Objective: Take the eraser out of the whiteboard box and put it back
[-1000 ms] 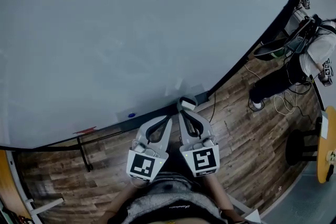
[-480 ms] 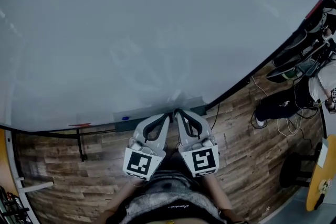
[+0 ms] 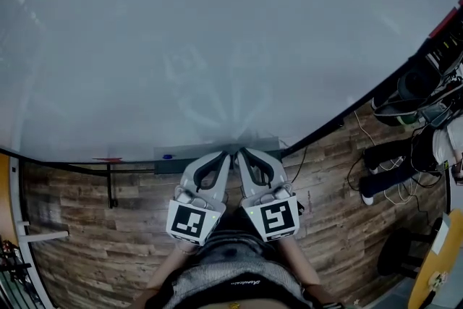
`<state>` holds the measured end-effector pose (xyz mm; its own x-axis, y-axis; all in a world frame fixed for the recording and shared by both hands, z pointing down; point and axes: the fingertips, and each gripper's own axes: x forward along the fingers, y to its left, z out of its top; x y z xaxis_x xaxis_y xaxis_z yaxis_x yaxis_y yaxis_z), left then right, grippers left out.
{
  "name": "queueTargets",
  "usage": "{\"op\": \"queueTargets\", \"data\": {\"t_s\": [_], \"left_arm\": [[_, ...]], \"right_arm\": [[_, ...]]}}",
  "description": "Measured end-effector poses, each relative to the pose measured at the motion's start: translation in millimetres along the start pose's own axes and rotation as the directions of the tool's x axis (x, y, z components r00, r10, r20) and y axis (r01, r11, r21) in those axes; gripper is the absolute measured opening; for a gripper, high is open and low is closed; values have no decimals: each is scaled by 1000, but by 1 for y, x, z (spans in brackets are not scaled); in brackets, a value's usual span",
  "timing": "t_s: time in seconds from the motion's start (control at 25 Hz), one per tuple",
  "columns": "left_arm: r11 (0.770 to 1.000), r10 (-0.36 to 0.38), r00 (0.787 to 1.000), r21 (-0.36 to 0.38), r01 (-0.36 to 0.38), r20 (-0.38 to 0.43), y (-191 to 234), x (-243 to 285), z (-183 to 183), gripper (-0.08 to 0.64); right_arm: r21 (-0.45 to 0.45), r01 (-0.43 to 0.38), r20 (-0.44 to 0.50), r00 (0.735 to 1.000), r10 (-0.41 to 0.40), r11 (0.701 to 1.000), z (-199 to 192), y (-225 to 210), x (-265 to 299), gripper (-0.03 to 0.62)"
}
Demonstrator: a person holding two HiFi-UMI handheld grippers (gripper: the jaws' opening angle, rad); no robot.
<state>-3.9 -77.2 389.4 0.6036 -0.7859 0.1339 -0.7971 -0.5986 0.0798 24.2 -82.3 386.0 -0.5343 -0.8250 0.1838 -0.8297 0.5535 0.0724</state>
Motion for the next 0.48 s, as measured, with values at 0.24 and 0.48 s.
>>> {"op": "queueTargets", "data": {"t_s": [0.24, 0.48], "left_arm": [[1000, 30, 1000, 8, -30, -10, 0, 0, -4, 2], [999, 41, 999, 12, -41, -21, -3, -1, -8, 2]], "right_arm": [[3, -33, -1, 999, 33, 999, -5, -1, -1, 2], [4, -45, -14, 999, 45, 999, -13, -3, -2, 2]]}}
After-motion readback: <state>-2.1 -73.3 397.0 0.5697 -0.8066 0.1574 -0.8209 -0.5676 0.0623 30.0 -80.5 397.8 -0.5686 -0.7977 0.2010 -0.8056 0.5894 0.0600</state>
